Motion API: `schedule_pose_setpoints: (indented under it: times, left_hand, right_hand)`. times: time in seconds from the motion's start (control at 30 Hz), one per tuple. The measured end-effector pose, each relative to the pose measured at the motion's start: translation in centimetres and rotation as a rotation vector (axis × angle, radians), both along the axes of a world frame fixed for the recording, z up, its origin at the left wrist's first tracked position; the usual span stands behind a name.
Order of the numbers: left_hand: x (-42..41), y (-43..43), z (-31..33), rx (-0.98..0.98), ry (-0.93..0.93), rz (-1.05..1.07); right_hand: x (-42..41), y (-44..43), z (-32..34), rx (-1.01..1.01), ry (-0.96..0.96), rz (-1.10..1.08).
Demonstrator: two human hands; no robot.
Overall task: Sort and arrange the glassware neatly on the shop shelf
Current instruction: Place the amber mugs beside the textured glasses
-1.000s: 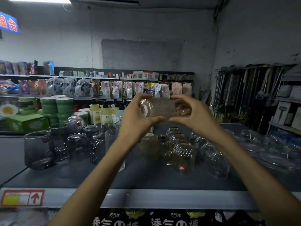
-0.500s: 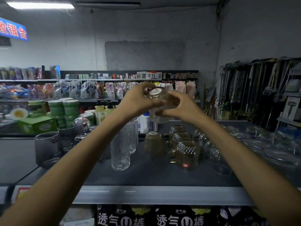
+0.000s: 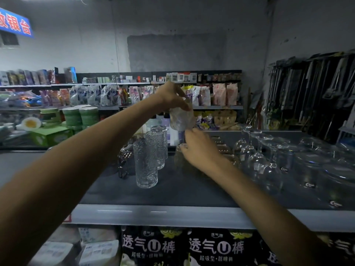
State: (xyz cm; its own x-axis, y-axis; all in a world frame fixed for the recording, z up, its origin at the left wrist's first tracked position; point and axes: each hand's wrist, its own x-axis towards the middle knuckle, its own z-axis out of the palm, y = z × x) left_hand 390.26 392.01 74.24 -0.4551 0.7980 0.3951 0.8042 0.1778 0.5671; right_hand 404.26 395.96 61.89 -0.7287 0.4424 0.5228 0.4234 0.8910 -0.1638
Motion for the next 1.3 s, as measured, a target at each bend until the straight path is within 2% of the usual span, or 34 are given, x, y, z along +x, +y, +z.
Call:
schedule_pose_setpoints:
  times: [0.1, 0.2, 0.47, 0.67, 0.93, 1.1, 1.3]
  left_hand:
    - [-1.1, 0.9, -0.5, -0.031, 0.005, -0.028]
    - [-1.9, 1.6, -0.9, -0.086, -0.006, -0.054]
    - [-3.8, 3.1, -1.4, -0.242, 0.044, -0.126]
    - [-4.7, 4.3, -2.8, -0.400, 0.119, -0.208]
    - [-5.5, 7.3, -5.8, -0.582, 0.271, -0.180]
    - [-5.7, 8.3, -7.5, -0.620, 0.203, -0.146]
    - [-6.6, 9.0, -9.4, -0.625, 0.233, -0.108]
  right_hand:
    - [-1.5, -0.7, -2.2, 0.058, -0.137, -0.091]
    - [-2.8, -0.9, -4.0, 0.054, -0.186, -0.165]
    - [-2.8, -2.2, -7.8, 0.103, 0.097, -0.242]
    - [0.4, -4.6, -8.9, 0.021, 0.283, -0.162]
    - [1.2, -4.3, -10.3, -0.013, 0.373, -0.093]
    - [1.2, -4.3, -10.6, -0.043, 0.401, -0.077]
    - [1.2, -4.2, -10.6, -0.091, 0.432, -0.085]
